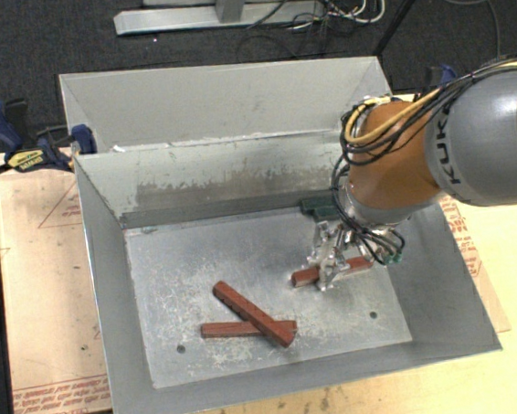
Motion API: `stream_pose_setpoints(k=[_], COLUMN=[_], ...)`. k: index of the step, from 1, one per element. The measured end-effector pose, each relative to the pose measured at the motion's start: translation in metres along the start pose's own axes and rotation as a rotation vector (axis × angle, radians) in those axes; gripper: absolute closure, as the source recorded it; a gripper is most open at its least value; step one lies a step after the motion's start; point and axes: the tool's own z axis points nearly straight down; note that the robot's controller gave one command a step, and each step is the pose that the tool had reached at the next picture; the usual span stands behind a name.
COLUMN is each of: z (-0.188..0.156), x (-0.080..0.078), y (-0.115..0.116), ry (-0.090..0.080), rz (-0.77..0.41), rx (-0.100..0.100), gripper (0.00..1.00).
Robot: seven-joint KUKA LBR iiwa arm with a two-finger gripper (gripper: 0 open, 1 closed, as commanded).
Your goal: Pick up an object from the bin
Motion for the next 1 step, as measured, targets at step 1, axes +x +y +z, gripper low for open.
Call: stream_pose_setpoints(k=[1], z=[0.0], x=[0.0], y=[0.0], ry=[0.0], rz=[0.0], rx=[0.0], gripper=[1.0])
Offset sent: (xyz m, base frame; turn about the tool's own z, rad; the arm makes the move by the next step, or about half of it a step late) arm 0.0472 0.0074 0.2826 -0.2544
